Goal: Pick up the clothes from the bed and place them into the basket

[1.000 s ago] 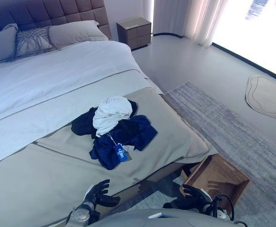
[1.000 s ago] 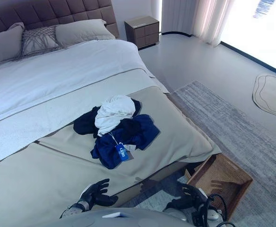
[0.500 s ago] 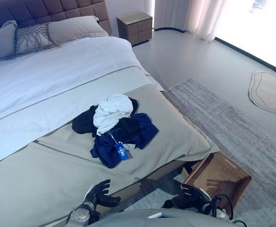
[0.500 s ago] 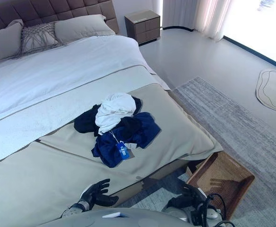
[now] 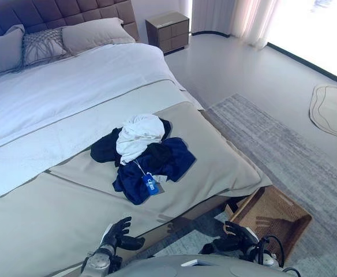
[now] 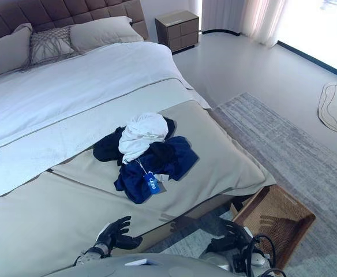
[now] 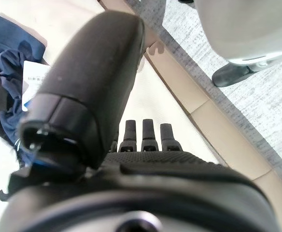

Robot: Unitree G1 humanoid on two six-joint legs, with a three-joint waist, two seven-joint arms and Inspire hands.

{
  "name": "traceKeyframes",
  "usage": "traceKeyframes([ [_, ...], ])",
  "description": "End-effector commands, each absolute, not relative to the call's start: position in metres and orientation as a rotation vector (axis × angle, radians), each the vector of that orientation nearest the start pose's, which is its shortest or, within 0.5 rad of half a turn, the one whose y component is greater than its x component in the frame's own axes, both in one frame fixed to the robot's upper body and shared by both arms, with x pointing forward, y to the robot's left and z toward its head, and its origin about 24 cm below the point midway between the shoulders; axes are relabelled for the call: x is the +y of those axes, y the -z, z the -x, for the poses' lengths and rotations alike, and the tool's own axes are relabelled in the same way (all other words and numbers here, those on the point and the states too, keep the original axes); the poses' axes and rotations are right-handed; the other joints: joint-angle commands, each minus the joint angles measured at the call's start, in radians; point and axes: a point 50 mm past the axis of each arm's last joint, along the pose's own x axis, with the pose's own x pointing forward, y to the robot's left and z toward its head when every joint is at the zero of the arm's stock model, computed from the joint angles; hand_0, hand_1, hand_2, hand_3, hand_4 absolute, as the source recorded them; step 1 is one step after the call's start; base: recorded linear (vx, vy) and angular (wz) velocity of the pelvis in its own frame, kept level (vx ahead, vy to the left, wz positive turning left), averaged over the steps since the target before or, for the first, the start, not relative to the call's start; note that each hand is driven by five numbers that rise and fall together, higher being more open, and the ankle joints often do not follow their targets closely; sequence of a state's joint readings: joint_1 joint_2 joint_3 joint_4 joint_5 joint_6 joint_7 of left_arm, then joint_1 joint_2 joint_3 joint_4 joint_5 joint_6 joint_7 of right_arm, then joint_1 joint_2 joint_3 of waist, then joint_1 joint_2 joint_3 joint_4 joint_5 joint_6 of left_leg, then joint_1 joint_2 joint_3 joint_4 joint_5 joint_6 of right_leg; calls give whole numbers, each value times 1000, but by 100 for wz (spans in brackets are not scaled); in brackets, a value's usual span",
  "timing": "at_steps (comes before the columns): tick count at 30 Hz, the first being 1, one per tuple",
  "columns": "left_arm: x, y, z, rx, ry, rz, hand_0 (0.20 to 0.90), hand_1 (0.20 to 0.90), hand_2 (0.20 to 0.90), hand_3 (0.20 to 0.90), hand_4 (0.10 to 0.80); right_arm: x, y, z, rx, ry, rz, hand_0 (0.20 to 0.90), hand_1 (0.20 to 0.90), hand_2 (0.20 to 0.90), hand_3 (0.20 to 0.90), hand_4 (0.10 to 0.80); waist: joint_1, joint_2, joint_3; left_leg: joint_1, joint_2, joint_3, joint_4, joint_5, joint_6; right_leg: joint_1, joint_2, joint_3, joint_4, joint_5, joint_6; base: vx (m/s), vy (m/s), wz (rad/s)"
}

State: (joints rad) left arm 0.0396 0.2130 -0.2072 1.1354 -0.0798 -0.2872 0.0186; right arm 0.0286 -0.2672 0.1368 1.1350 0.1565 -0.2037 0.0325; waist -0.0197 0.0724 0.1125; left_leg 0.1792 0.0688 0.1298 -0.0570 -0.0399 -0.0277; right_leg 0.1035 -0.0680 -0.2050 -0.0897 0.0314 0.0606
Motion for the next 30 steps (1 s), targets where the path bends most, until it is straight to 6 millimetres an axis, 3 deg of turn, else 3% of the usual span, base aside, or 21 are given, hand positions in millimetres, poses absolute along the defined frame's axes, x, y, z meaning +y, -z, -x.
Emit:
traceKeyframes([
  [1,222,115,-169,618,-33,-263,900,900,900,900,800,-231,113,-182,668,46,206,900,900,900,900,800,12,-60,-6,-41,-91,-40,9,-40,34,7,-5,40,70,-69,17,14,-14,4],
  [5,229,97,-186,517,-39,-320,900,900,900,900,800,-232,76,-222,462,72,356,900,900,900,900,800,33,-62,-3,-47,-91,-54,5,-33,30,7,-2,28,71,-72,12,40,-15,9],
  [9,238,84,-190,471,-62,-317,900,900,900,900,800,-232,44,-248,328,103,451,900,900,900,900,800,57,-63,-4,-49,-91,-71,-4,-24,28,8,0,17,79,-79,8,101,-27,14],
  [13,242,69,-198,413,-60,-292,900,900,900,900,800,-246,1,-276,187,170,494,900,900,900,900,800,79,-52,21,-97,-89,-85,33,-22,23,-38,-5,9,138,-100,-6,23,19,14],
  [16,236,43,-231,278,-56,-244,900,900,900,900,800,-258,-66,-323,11,247,527,900,900,900,900,800,94,-31,104,-229,-90,-98,132,-15,14,-169,-24,-14,262,-129,-30,-274,83,17],
  [20,227,5,-261,91,-46,-195,900,900,900,900,800,-258,-130,-356,-136,315,579,900,900,900,900,800,109,-19,216,-398,-95,-85,305,-41,11,-337,-54,-29,434,-167,-54,-287,43,30],
  [27,208,-37,-279,-79,18,-155,900,900,900,900,800,-276,-155,-368,-91,389,647,900,900,900,900,800,161,-19,290,-640,-109,-73,633,-153,34,-539,-134,-85,777,-280,-103,-97,-32,31],
  [28,205,-41,-281,-96,30,-152,900,900,900,900,800,-277,-156,-370,-77,397,652,900,900,900,900,800,168,-19,298,-655,-111,-74,691,-201,36,-556,-142,-74,841,-321,-99,5,-47,17],
  [30,200,-49,-283,-131,46,-145,900,900,900,900,800,-280,-161,-374,-55,413,652,900,900,900,900,800,177,-17,316,-702,-118,-75,782,-238,53,-608,-160,-67,934,-351,-107,-38,-18,18],
])
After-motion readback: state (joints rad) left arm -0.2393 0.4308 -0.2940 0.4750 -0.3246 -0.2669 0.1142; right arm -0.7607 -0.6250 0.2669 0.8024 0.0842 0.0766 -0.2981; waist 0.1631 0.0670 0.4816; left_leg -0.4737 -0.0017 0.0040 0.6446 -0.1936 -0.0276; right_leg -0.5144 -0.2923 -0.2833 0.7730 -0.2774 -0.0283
